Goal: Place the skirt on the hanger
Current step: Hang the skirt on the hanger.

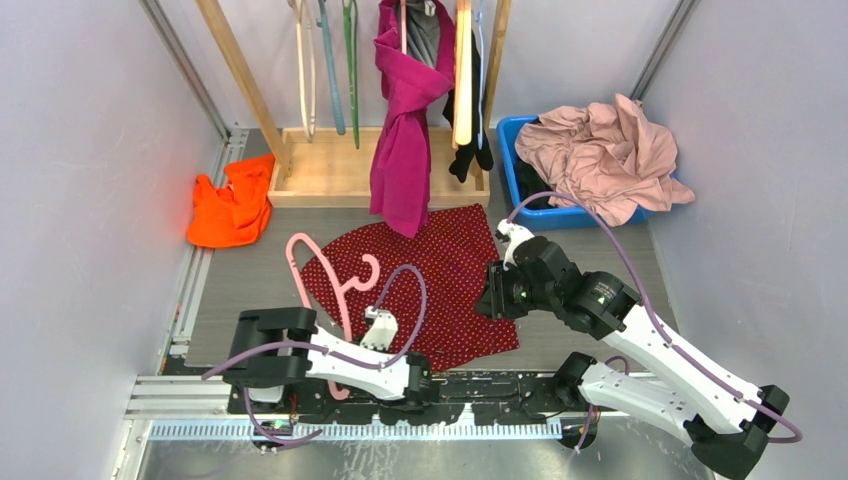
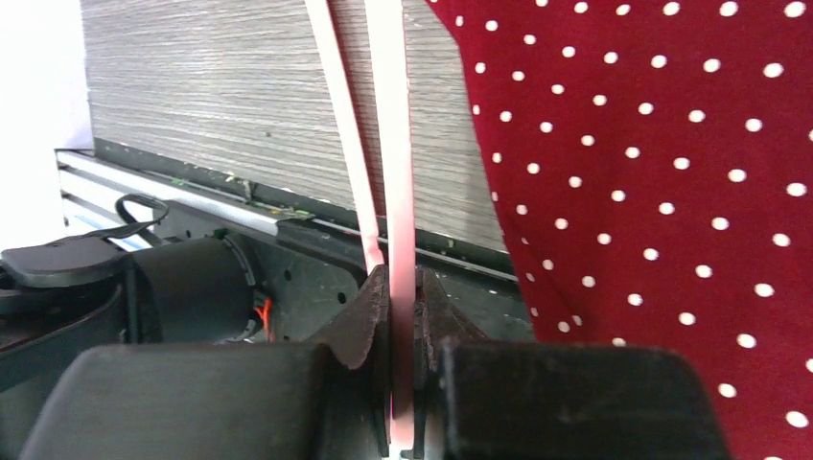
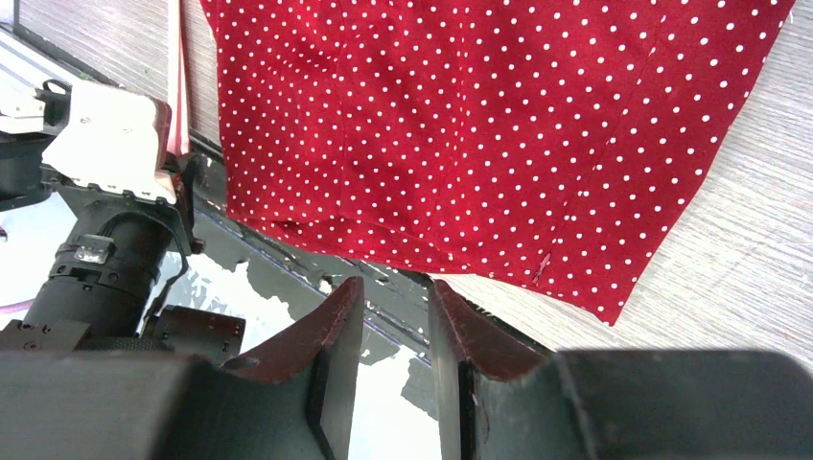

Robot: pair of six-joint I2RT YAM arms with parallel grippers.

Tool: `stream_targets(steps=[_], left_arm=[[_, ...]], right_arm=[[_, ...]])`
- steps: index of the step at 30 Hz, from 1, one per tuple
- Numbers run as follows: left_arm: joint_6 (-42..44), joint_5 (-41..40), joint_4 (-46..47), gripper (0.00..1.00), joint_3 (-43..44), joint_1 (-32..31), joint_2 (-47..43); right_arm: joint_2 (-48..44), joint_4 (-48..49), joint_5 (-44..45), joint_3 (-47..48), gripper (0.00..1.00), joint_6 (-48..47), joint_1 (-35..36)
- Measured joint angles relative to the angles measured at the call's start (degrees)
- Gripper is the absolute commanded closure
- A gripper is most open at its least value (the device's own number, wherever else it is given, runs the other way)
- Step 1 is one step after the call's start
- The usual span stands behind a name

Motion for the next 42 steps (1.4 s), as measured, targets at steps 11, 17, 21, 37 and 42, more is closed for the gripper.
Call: stream_targets(steps=[11,17,21,37,42], left_arm=[[0.48,-1.29,2.75,1.00,0.98,-0.92,0.50],[0.46,-2.03,4.00,1.00,0.96,-1.29,-0.52],[0.61,-2.16,4.07,1.00,1.05,-1.62,-0.48],[4.46,-2.89,5.38,1.00,5.42,-1.70,3.52],[4.46,-2.75,5.16,1.00,5.55,-1.73,3.89]], right_arm=[[-0.02,-0.02,0.02,0.00,0.63,-0.11,-0.02],[-0.07,-0.07,0.22,0.00,0.63,-0.13,0.00],[-0.13,-0.11,0.22,0.00,0.64,-0.13,0.00],[-0.87,-2.54,1.14,0.87,0.64,-0.17,-0.11],[-1.18,-2.58,0.76,2.08,0.63,-0.15,-0.11]])
